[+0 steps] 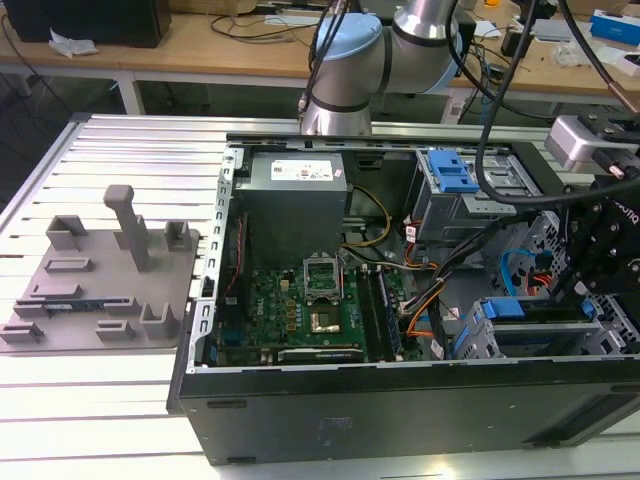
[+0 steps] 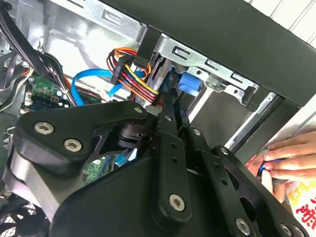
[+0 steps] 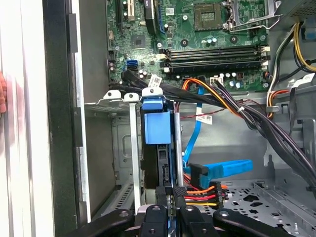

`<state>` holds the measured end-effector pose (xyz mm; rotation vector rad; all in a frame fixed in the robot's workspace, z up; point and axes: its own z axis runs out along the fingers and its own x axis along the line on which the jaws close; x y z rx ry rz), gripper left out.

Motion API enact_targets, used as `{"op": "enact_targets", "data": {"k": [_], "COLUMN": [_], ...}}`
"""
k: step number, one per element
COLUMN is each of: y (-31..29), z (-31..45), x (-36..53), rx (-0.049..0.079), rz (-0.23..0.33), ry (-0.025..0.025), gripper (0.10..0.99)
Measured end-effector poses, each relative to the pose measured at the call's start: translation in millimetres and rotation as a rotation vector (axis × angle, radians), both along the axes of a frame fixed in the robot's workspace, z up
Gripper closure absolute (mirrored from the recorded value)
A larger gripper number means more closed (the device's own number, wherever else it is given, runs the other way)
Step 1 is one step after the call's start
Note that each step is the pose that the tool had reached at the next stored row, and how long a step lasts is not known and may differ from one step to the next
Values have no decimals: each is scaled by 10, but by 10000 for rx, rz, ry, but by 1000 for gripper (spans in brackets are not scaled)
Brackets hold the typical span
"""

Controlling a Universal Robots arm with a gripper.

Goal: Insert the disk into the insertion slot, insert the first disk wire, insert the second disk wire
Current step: 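Insert the first disk wire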

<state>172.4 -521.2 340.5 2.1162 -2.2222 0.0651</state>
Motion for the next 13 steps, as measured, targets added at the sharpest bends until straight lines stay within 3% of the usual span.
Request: {"op": "enact_targets", "data": {"k": [9,12,13], "y": [-16,-16,-16], "z": [-23,32,55], "x": [-1,-1,-1], "rx": [-1,-13,-21], "rz": [0,-1,-1], "ry": [0,0,0], "gripper": [922,725,725]}}
